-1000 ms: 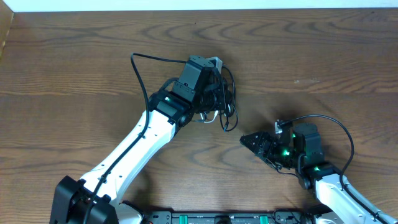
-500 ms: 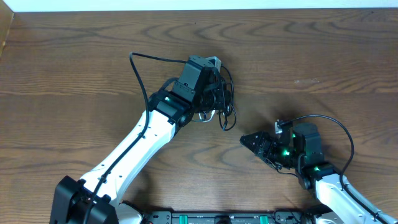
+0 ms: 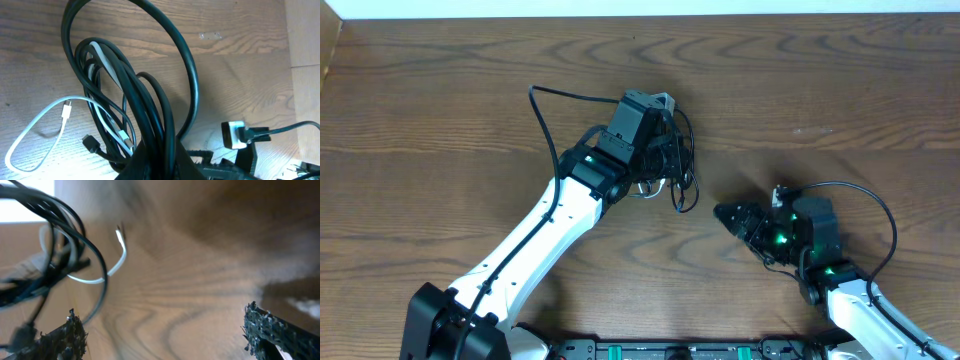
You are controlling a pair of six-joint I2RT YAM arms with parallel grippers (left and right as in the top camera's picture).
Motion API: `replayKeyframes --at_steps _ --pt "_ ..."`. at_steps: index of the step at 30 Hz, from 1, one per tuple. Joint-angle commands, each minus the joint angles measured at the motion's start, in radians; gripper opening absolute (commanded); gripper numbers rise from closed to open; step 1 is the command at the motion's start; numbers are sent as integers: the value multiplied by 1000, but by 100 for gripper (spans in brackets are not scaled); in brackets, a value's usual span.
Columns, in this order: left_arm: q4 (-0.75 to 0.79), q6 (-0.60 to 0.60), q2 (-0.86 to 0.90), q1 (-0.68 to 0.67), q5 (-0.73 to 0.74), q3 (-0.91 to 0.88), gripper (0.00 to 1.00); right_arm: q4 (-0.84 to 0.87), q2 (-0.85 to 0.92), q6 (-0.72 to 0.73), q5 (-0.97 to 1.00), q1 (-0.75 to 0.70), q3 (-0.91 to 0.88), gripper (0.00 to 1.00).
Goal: Untangle cables
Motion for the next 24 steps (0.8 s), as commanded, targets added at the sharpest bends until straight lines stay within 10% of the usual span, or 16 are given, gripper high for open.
replayKeyframes --at_steps 1,6,10,24 --pt "2 -23 -20 -2 -13 27 8 -14 -3 30 43 -2 8 99" --pt "2 -40 -20 -2 -13 27 8 -51 -3 29 3 -2 8 92" --pt "2 -153 -20 8 -14 27 8 135 -3 -109 -150 -2 8 57" --pt "2 -552 -20 49 -65 27 8 267 -3 84 -236 5 8 61"
